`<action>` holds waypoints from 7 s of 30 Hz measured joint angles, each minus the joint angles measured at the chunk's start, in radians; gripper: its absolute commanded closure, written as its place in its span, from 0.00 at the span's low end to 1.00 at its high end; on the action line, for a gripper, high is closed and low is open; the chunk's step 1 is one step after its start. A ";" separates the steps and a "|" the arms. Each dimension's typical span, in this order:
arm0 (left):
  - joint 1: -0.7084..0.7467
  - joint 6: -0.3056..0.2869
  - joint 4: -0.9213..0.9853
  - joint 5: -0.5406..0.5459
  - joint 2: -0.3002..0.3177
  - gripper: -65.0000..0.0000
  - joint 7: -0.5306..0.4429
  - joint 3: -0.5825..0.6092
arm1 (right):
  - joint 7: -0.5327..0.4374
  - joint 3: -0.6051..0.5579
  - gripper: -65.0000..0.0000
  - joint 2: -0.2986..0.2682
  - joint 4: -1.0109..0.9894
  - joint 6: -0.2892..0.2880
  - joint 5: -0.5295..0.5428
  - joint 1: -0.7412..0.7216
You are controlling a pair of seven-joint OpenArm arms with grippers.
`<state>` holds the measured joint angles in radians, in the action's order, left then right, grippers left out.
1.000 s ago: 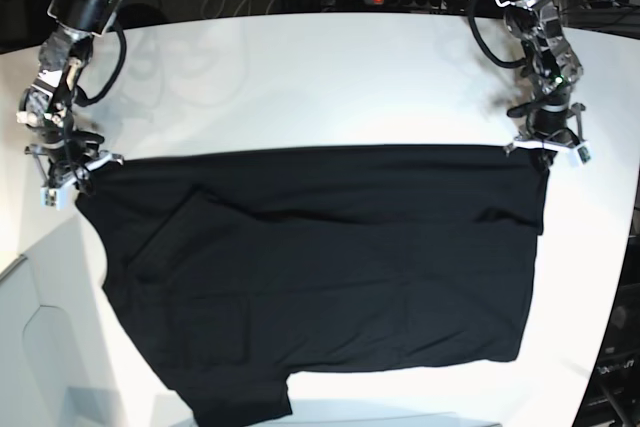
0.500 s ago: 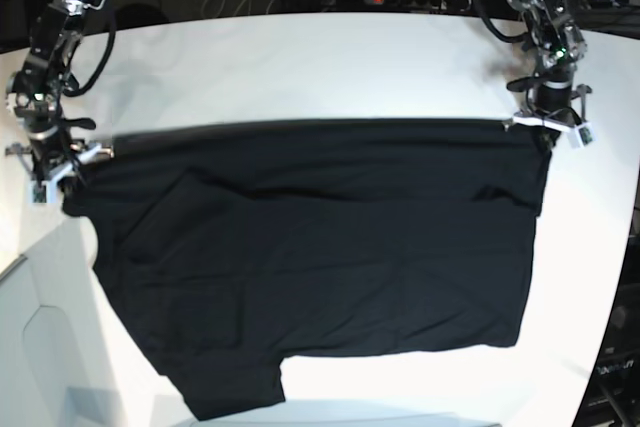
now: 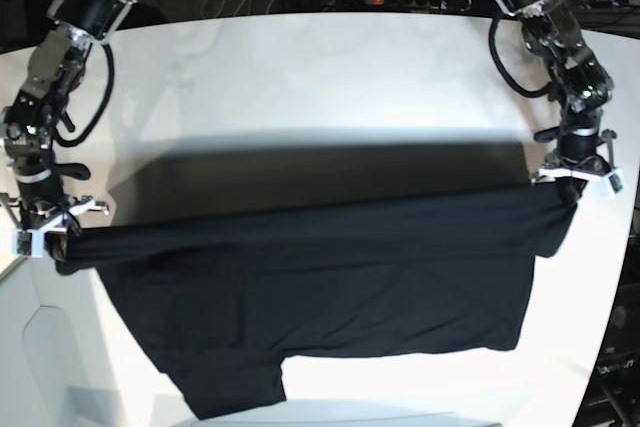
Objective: Fold the T-shirt properly
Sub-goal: 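Lift the shirt and pull both grippers back to straighten it, then lower the shirt edge and open both grippers, then move both grippers along the shirt sides toward the hem corners, then close both grippers on the hem corners of the shirt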
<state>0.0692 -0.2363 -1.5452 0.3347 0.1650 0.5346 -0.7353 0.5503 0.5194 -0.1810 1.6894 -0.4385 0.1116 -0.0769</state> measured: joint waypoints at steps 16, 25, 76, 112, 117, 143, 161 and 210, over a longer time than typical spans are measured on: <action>0.190 0.003 -0.025 0.000 -0.039 1.00 0.016 -0.030 | -0.015 0.010 1.00 0.012 -0.001 -0.003 -0.008 0.299; 0.269 0.006 -0.047 -0.005 -0.080 1.00 0.015 -0.053 | -0.019 0.010 1.00 0.010 0.046 -0.003 -0.011 0.467; 0.473 -0.165 -0.079 -0.013 -0.127 1.00 -0.003 -0.146 | -0.144 0.150 1.00 0.148 0.095 -0.161 -0.026 0.679; 0.431 -0.167 -0.084 -0.016 -0.135 0.51 0.020 -0.296 | -0.153 0.155 0.58 0.181 0.207 -0.161 -0.021 0.611; 0.390 -0.164 -0.113 -0.010 -0.128 0.51 0.011 -0.295 | -0.136 0.148 0.58 0.181 0.206 -0.167 -0.026 0.520; -0.153 -0.166 0.092 -0.293 -0.035 0.37 0.011 -0.100 | -0.058 -0.165 0.58 -0.003 -0.619 -0.169 -0.023 -0.336; -0.505 -0.157 0.758 -0.305 0.158 0.34 -0.218 0.112 | -0.582 -0.436 0.45 -0.105 -1.259 0.123 -0.025 -0.537; -0.721 -0.021 1.256 -0.485 0.190 0.47 -0.465 0.197 | -0.709 -0.429 0.93 -0.101 -1.371 0.126 0.006 -0.529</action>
<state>-0.6514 -0.2577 -0.2893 -0.1505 0.3553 0.0696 -0.5381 -0.1589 0.0906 -0.2825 0.3187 -0.3122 0.1173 -0.6060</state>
